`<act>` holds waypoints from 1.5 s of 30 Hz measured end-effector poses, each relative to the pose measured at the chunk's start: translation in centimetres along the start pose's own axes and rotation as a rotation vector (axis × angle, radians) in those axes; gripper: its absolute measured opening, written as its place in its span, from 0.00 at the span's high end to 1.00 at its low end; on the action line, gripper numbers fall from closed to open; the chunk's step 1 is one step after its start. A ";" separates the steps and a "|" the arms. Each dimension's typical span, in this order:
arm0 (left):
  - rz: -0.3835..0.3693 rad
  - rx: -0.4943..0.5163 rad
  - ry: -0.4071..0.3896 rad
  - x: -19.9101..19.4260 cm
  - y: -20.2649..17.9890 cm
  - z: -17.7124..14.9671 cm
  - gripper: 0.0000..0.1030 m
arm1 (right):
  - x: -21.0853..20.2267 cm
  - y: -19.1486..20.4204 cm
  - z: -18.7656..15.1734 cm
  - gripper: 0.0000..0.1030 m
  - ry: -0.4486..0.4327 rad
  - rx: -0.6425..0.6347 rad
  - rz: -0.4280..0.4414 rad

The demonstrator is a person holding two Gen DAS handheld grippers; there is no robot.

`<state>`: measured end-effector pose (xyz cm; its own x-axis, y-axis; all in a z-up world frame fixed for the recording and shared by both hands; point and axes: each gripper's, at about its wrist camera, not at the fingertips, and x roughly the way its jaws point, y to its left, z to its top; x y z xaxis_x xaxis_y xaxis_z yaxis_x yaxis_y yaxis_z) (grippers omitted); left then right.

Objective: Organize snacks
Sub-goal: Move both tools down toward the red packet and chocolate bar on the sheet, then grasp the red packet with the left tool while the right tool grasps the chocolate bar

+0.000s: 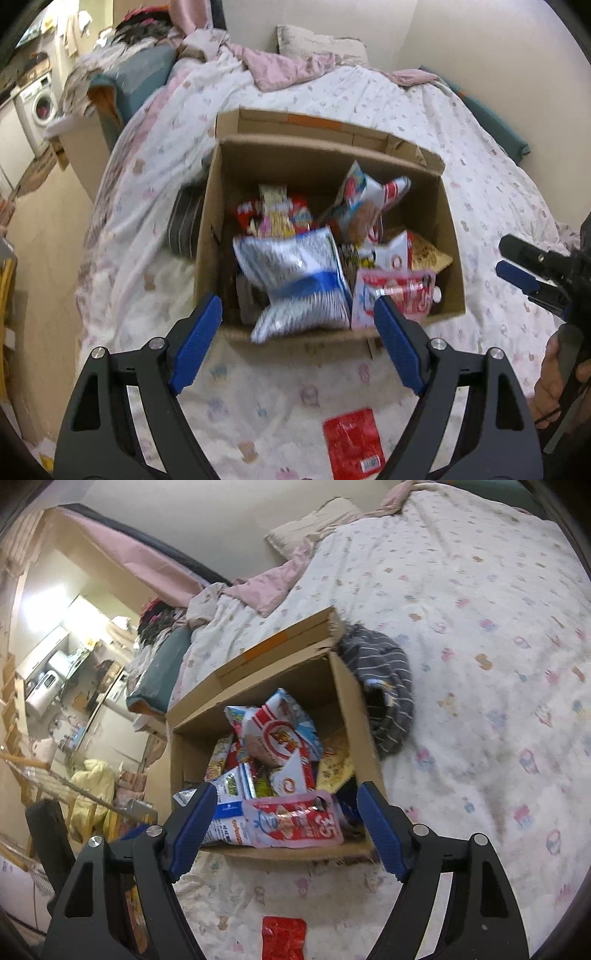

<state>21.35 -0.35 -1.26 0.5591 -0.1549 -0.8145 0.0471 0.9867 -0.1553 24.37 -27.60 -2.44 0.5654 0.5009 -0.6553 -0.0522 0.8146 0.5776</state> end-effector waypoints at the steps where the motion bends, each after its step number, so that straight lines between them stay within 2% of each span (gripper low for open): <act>1: 0.002 -0.003 0.009 0.0 -0.1 -0.4 0.20 | -0.3 -0.2 -0.3 0.21 0.001 0.005 -0.010; 9: -0.013 -0.044 0.091 1.0 -1.0 -3.7 0.20 | -2.5 -2.2 -3.5 0.21 0.000 0.034 -0.077; 13: -0.016 -0.048 0.150 2.3 -1.9 -5.5 0.20 | -3.5 -3.0 -5.0 0.21 0.002 0.042 -0.078; 20: -0.027 -0.048 0.354 6.4 -4.1 -10.2 0.20 | -3.9 -4.5 -6.9 0.21 0.027 0.048 -0.126; 24: 0.007 0.042 0.454 8.4 -6.5 -13.4 0.20 | -3.7 -5.2 -7.6 0.21 0.044 0.059 -0.142; 26: 0.061 0.107 0.468 9.0 -7.4 -14.7 0.20 | -3.7 -5.2 -7.6 0.21 0.048 0.054 -0.145; 28: 0.095 0.143 0.432 8.9 -8.2 -15.4 0.13 | -3.7 -5.1 -7.5 0.21 0.046 0.051 -0.146; 34: 0.084 0.116 0.459 10.0 -8.2 -15.3 0.01 | -2.9 -4.9 -7.4 0.21 0.059 0.050 -0.143; 36: 0.078 0.102 0.469 10.4 -8.1 -15.2 0.01 | -2.5 -4.7 -7.4 0.21 0.066 0.042 -0.150; 38: 0.078 0.105 0.472 10.4 -8.6 -15.3 0.10 | -2.4 -4.7 -7.5 0.21 0.072 0.041 -0.153; 40: 0.077 0.129 0.467 10.0 -8.4 -14.9 0.30 | -2.2 -4.8 -7.5 0.21 0.074 0.042 -0.155; 42: 0.068 0.125 0.464 9.4 -8.4 -14.8 0.41 | -2.2 -4.9 -7.5 0.21 0.074 0.040 -0.158; 45: 0.046 0.111 0.470 8.9 -7.8 -14.5 0.43 | -2.1 -4.9 -7.6 0.21 0.078 0.042 -0.164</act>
<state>13.98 -10.13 -15.37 0.1290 -0.0912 -0.9874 0.1332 0.9883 -0.0739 17.21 -30.46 -7.62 0.4976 0.3851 -0.7773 0.0704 0.8752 0.4787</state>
